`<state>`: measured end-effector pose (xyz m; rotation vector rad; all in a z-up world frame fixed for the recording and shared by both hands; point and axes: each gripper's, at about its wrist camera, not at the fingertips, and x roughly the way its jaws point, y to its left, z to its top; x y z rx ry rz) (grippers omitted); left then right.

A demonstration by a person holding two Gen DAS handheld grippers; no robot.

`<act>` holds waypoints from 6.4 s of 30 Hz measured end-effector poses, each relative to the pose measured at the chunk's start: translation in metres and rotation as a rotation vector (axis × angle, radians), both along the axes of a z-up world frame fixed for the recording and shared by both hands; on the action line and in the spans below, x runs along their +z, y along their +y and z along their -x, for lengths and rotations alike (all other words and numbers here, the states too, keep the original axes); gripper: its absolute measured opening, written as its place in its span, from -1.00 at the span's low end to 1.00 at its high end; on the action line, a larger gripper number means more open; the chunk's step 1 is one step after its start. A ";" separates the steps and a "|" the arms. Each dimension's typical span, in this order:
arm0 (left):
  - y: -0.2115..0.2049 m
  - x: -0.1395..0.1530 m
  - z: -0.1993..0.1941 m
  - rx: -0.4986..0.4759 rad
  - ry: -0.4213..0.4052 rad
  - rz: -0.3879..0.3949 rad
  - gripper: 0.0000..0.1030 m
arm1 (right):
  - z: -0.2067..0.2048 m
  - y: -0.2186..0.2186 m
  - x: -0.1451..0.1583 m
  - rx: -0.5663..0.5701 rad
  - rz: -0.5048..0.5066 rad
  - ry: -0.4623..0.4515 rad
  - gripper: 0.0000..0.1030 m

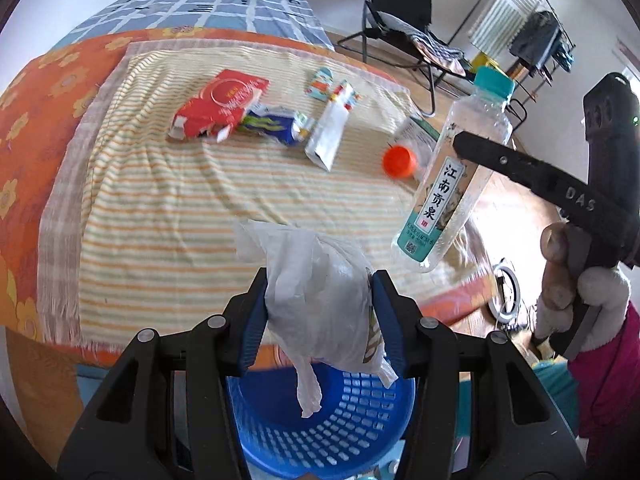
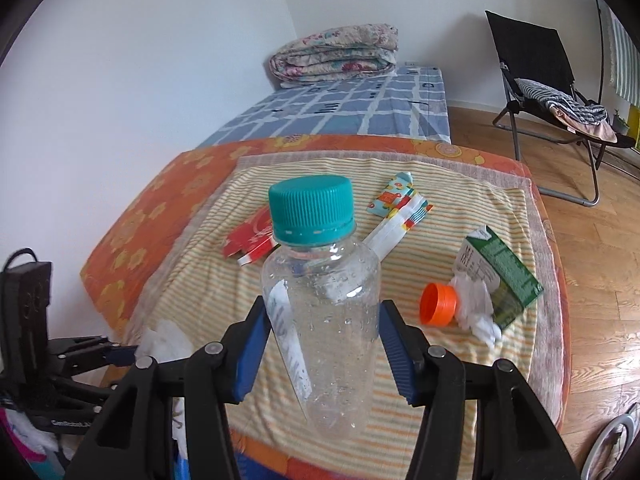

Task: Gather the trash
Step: 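Carry the bag and bottle down to the blue basket with both tools, then open both tools to drop the bag and bottle into the basket, then grasp the red medicine box with the left tool while the right tool grasps the orange cap, then lift the red box and orange cap and carry them toward the basket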

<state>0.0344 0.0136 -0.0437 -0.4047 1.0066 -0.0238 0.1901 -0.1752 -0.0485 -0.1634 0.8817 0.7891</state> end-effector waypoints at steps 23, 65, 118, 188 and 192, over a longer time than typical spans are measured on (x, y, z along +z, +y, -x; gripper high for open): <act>-0.039 -0.053 0.054 -0.085 0.125 -0.043 0.00 | 0.109 -0.034 -0.050 0.107 0.024 0.126 0.10; -0.053 -0.087 0.064 -0.129 0.207 -0.130 0.33 | 0.131 -0.030 -0.102 0.105 0.146 0.193 0.48; 0.106 -0.034 -0.168 0.078 0.019 -0.088 0.61 | -0.062 -0.051 -0.077 -0.157 0.003 0.189 0.22; 0.131 -0.042 -0.189 0.077 -0.010 -0.220 -0.76 | -0.062 -0.005 -0.093 -0.068 0.027 0.197 -0.57; 0.131 -0.056 -0.192 0.090 0.066 -0.226 0.35 | -0.054 -0.004 -0.089 -0.062 0.032 0.187 -0.57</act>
